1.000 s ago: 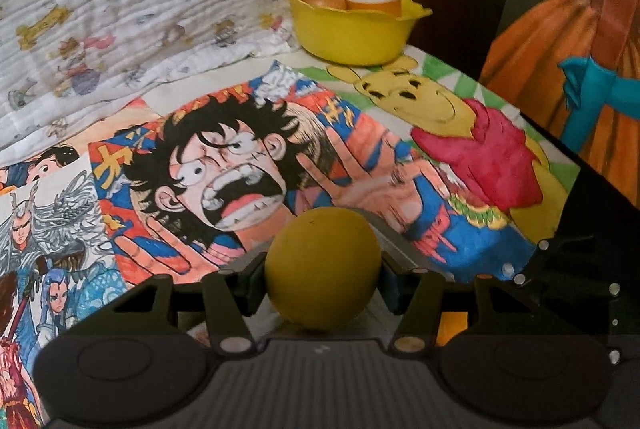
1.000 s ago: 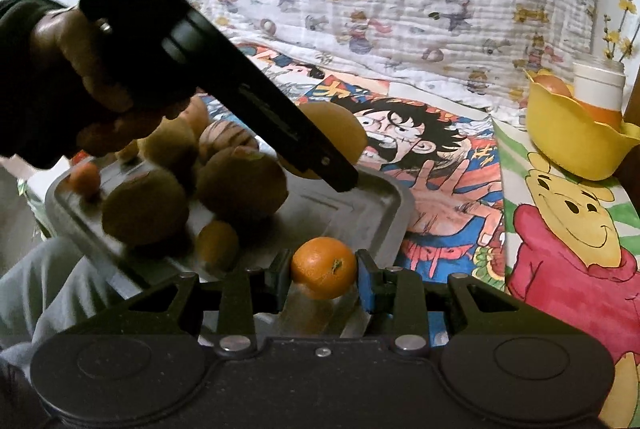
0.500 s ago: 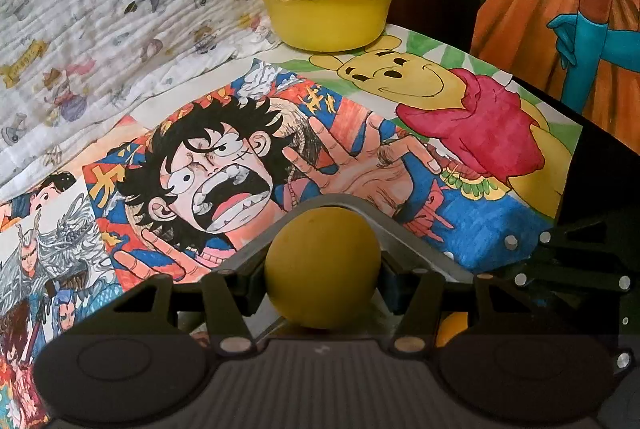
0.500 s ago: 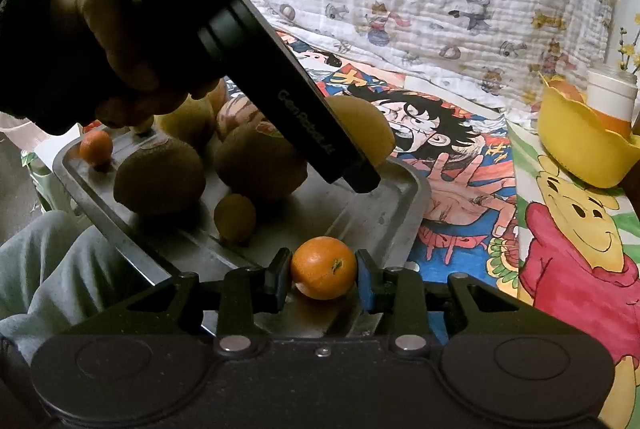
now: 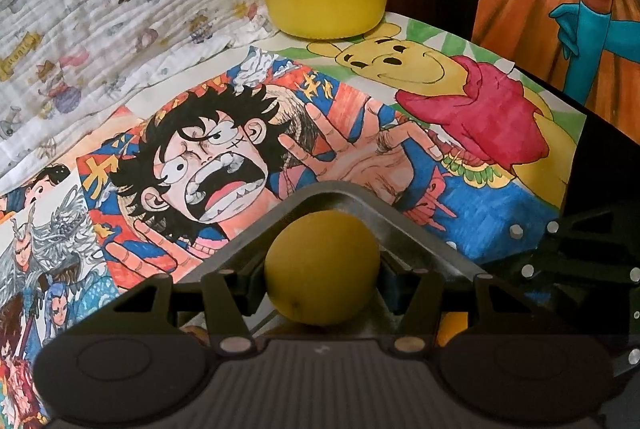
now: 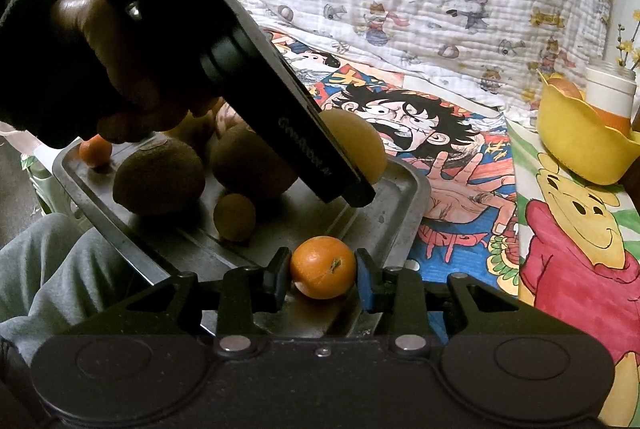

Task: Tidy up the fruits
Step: 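Lift and carry the lemon in the left tool and the orange in the right tool over the tray, then open the left tool to drop the lemon while the right tool releases the orange into the tray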

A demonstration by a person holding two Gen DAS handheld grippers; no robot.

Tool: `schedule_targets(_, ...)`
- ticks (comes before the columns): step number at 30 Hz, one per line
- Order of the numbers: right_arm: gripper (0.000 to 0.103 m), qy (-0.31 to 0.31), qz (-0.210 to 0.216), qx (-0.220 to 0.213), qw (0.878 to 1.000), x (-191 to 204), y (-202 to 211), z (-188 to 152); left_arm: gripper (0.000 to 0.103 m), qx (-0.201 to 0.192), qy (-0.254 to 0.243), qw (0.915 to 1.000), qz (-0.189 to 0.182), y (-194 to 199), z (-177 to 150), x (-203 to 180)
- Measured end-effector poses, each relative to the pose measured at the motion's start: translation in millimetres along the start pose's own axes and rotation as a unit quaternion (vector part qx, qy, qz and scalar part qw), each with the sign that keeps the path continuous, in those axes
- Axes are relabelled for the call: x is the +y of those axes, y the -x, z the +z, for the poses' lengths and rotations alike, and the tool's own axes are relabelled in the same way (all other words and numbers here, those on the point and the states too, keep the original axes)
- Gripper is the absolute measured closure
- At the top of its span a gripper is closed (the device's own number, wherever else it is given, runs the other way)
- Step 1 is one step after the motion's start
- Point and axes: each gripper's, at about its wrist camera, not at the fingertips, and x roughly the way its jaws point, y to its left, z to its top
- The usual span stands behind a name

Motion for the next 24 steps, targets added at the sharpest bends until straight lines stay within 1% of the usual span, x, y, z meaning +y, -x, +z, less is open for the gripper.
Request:
schedule_targets(8, 0.067, 0.0, 0.0, -0.001, 1.0, -0.1, -0.1, -0.1, 0.043, 0.01, 0.004, 0.9999, -0.001, -5.8, -2.9, 1.3)
schedule_targets(16, 0.067, -0.001, 0.0, -0.001, 1.0, 0.0, 0.0, -0.3, 0.043, 0.01, 0.004, 0.9999, -0.001, -5.4, -3.7, 1.0)
schedule_targets(24, 0.064, -0.002, 0.0, -0.002, 1.0, -0.4, 0.1, -0.5, 0.041, 0.007, 0.002, 1.0, 0.002, -2.8, -4.1, 2.2)
